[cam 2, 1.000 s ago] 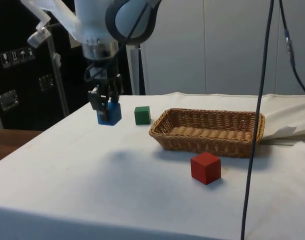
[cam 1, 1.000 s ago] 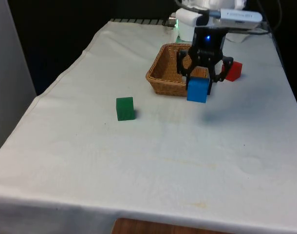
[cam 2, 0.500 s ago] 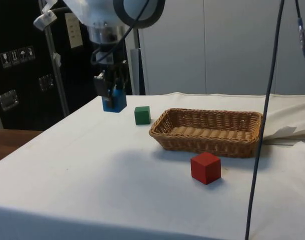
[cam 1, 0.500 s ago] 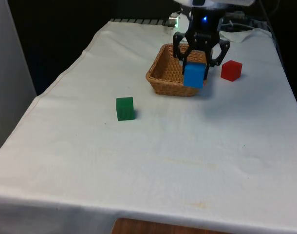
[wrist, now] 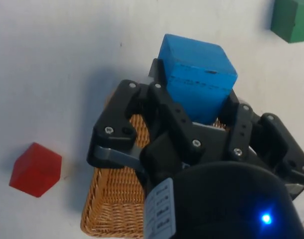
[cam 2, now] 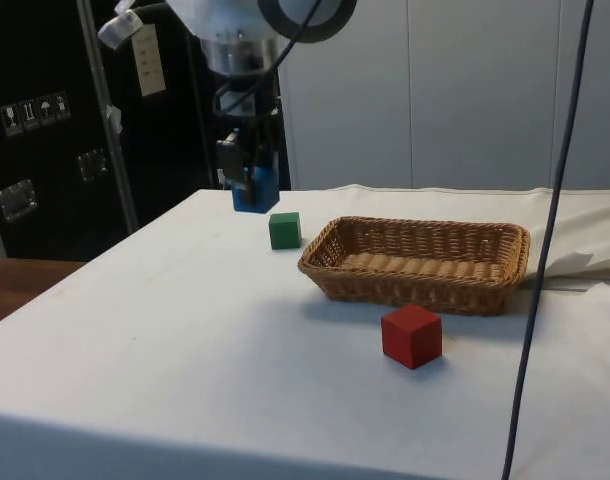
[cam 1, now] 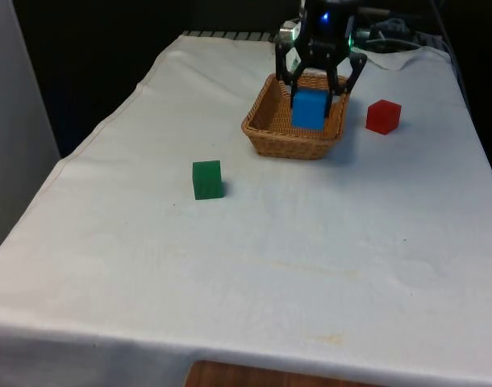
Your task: Pick up the blue cube and place it into the basket.
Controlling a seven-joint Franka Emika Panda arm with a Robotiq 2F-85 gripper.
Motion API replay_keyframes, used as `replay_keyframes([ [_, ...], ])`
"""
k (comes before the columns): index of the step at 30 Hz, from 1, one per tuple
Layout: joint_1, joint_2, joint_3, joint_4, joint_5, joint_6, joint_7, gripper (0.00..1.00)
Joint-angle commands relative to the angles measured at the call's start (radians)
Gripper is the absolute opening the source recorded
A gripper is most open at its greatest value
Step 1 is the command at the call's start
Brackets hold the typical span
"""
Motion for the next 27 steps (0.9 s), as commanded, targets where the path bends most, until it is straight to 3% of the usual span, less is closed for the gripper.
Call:
replay_keyframes([
  [1, -0.004, -0.014, -0.002, -0.018, -0.001, 0.013, -0.007, 0.04],
  [27, -0.014, -0.162, -0.074, -0.196, -0.004, 0.022, -0.068, 0.04],
])
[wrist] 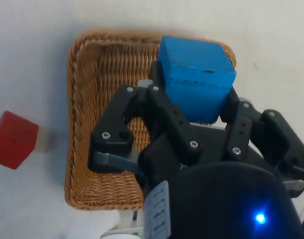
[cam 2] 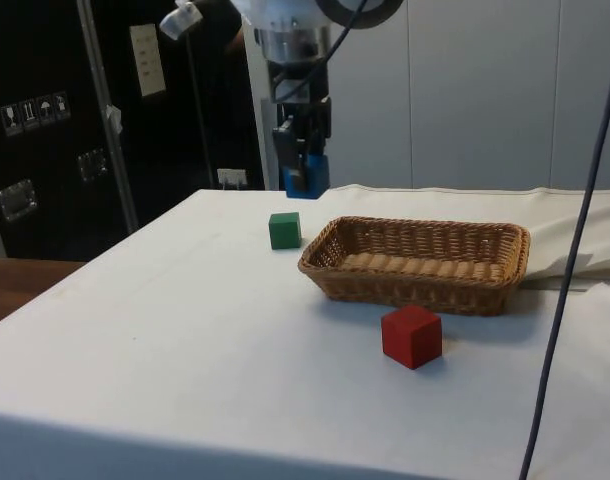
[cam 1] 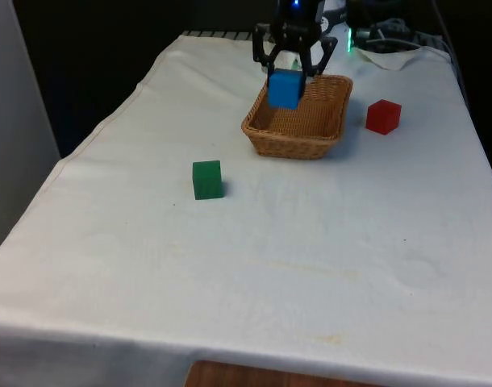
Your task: Pick up the blue cube and place it into the basket.
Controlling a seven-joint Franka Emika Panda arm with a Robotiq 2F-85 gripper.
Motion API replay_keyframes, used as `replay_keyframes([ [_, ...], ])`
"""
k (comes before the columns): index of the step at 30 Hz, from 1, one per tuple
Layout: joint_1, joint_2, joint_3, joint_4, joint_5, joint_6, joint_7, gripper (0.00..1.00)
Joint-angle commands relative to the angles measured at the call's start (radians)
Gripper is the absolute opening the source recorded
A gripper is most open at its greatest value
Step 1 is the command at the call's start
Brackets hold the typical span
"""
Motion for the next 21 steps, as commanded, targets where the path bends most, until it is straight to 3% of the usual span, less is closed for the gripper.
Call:
replay_keyframes([
  [1, -0.002, -0.019, -0.004, -0.022, -0.005, 0.011, -0.003, 0.04],
  [21, -0.009, -0.165, -0.026, -0.186, -0.008, 0.006, -0.021, 0.04],
])
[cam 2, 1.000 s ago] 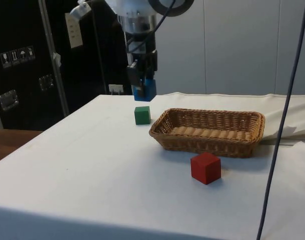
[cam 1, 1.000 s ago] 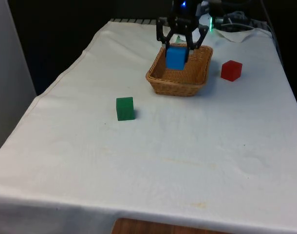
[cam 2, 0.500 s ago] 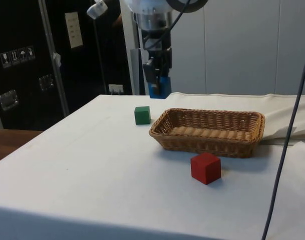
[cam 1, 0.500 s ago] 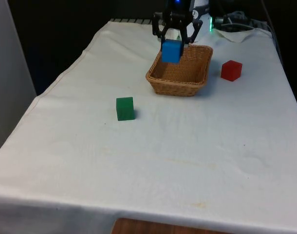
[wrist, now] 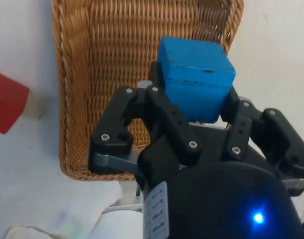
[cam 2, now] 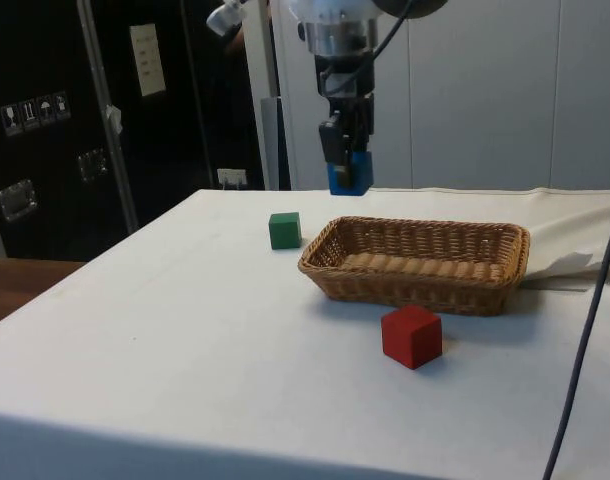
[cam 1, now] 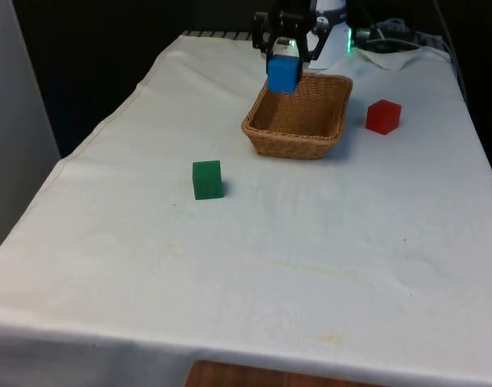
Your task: Pick up the blue cube and place it into the basket.
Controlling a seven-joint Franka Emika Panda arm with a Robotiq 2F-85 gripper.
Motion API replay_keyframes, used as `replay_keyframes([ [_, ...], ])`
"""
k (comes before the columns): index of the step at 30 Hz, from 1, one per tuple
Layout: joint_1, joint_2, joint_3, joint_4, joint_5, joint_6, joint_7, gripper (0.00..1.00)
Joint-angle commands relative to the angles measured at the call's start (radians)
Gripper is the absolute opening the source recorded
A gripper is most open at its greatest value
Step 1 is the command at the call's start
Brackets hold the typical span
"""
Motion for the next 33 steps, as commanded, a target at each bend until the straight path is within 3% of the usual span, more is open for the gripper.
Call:
replay_keyframes([
  [1, -0.003, -0.013, 0.000, -0.013, -0.008, 0.004, 0.003, 0.04],
  [24, 0.000, -0.164, 0.003, -0.178, 0.000, -0.001, 0.001, 0.04],
  [33, 0.004, -0.232, 0.027, -0.245, 0.000, -0.002, 0.025, 0.04],
])
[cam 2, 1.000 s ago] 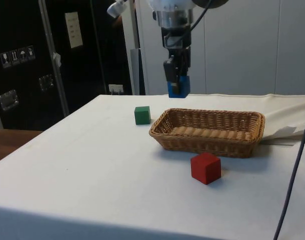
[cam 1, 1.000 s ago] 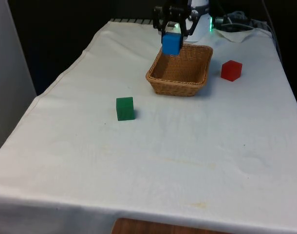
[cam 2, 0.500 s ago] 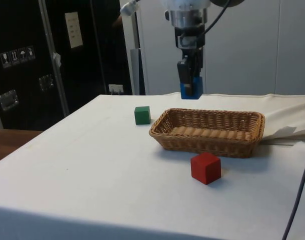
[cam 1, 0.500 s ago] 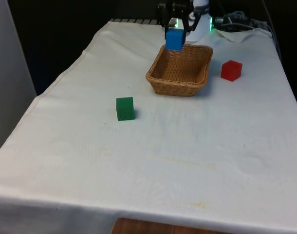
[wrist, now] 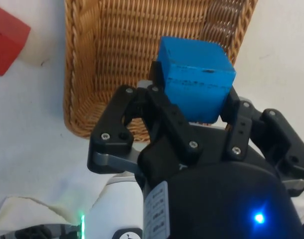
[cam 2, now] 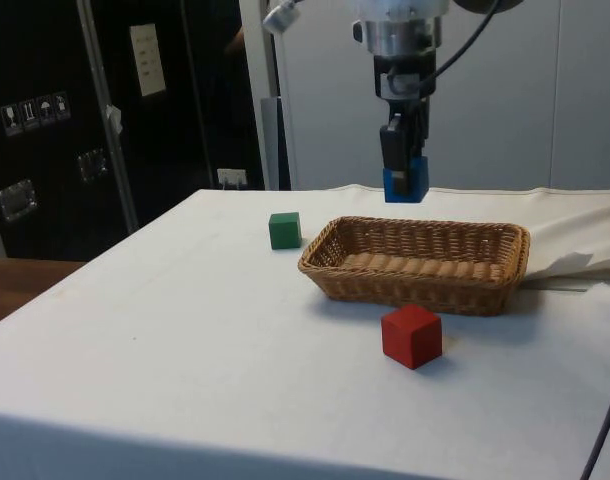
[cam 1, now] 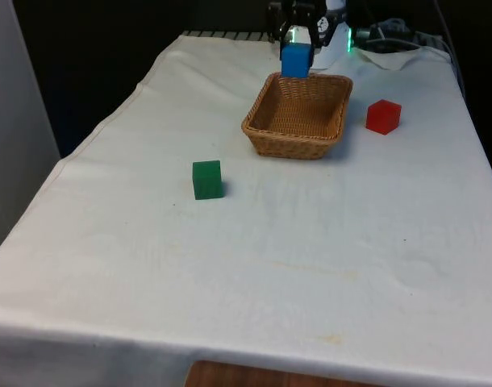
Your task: Pick up the blue cube and place it into the basket.
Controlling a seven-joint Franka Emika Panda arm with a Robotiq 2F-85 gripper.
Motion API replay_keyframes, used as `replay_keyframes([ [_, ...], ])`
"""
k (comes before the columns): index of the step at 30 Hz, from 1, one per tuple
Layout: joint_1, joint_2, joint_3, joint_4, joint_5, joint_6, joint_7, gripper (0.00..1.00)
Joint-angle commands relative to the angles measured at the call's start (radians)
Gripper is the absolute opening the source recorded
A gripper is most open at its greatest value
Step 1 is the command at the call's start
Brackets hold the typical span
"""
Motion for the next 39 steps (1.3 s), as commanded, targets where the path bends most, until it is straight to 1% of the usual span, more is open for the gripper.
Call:
replay_keyframes([
  [1, 0.001, -0.006, 0.004, -0.006, 0.000, 0.000, 0.003, 0.04],
  [2, 0.003, -0.014, 0.012, -0.013, 0.001, 0.001, 0.016, 0.04],
  [5, 0.005, -0.019, 0.025, -0.023, 0.004, 0.003, 0.027, 0.04],
  [7, 0.002, -0.019, 0.031, -0.023, 0.005, 0.003, 0.027, 0.04],
  [17, 0.002, -0.017, 0.032, -0.022, 0.004, 0.003, 0.026, 0.04],
  [20, 0.004, -0.009, 0.036, -0.021, 0.004, 0.008, 0.031, 0.04],
  [21, 0.002, -0.015, 0.033, -0.022, 0.004, 0.002, 0.024, 0.04],
  [23, 0.002, 0.005, 0.038, -0.024, 0.001, 0.026, 0.035, 0.04],
  [25, 0.001, 0.011, 0.039, -0.025, 0.000, 0.033, 0.037, 0.04],
  [26, 0.000, 0.024, 0.039, -0.029, -0.002, 0.054, 0.041, 0.04],
  [30, -0.002, 0.057, 0.039, -0.036, -0.005, 0.103, 0.047, 0.04],
  [31, 0.002, 0.060, 0.035, -0.033, 0.004, 0.091, 0.035, 0.04],
  [32, -0.002, 0.065, 0.039, -0.038, -0.006, 0.115, 0.048, 0.04],
  [34, -0.004, 0.089, 0.038, -0.042, -0.006, 0.150, 0.052, 0.04],
  [38, -0.005, 0.120, 0.036, -0.045, -0.007, 0.192, 0.058, 0.04],
  [39, 0.001, 0.116, 0.034, -0.040, 0.004, 0.168, 0.045, 0.04],
])
